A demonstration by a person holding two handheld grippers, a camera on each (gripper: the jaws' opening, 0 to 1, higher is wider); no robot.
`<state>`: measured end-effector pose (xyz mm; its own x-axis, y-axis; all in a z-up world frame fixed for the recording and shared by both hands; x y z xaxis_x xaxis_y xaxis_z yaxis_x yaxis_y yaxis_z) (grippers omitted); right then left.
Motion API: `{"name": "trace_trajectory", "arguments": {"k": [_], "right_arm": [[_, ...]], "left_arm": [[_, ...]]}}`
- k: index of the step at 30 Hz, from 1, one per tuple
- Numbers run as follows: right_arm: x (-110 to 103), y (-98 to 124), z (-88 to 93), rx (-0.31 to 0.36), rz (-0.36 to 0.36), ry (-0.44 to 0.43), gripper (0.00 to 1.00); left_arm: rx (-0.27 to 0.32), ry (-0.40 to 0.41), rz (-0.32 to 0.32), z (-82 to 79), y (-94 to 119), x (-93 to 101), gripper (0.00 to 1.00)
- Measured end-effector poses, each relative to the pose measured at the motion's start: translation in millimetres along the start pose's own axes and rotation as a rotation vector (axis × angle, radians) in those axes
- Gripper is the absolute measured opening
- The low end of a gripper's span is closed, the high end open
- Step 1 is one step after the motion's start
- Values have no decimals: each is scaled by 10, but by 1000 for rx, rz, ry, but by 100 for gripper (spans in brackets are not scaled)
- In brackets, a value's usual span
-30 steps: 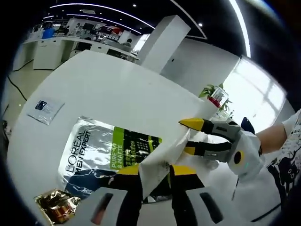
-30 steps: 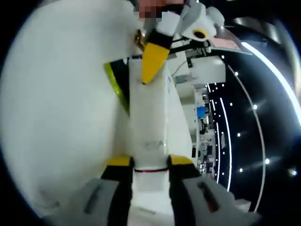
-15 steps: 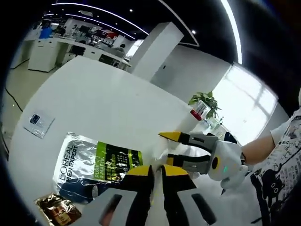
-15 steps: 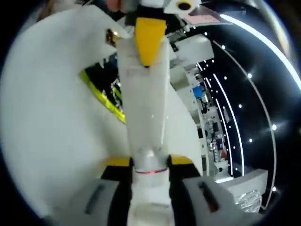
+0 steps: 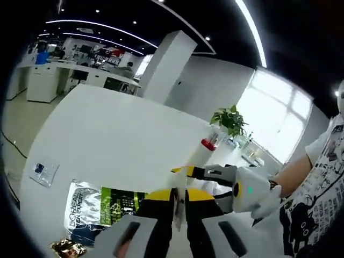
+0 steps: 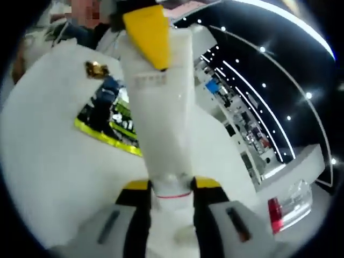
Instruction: Arrange the skincare products in the storage area until every visible bottle or jar stands upright without overlapping.
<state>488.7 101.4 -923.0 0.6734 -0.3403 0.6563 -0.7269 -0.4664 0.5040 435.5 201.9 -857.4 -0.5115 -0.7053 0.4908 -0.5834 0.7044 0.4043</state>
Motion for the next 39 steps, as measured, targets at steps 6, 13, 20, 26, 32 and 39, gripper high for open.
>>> {"name": "trace_trajectory", "arguments": {"k": [6,13,20,26,32,39], "right_arm": [[2,43,1,9,-10,-128,27],[-26,97,-9,11,-50,-321,27],[22,98,54,5,-57,-449,27],[60,108,122,13,-69,-569,27],[8,102,130,20,-122,-754,27],[-17,96,127,42,-128,-818,27]], "left_arm": [[17,-17,13,-109,-50,90,7],[52,-45,13,-227,-108,164,7],[70,-99,15,-345,-240,269,7],[85,-120,39,-444,-383,360,7],[94,-155,60,-546,-523,463,7],[77,-200,59,-568,-574,495,8]]}}
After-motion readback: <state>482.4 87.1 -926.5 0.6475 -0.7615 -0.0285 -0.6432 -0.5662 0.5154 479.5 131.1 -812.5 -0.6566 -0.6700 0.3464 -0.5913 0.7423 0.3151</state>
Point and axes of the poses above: the point that each gripper's makers call its tool centre point, and the gripper's own axes: y roughly backward along the fingers, x roughly to its right, z roughly out of its underside, the point moved 4 cm from there along y, roughly backward along the fingers, and after that the axes turned 3 degrees about -x, right-handed, at the moved point
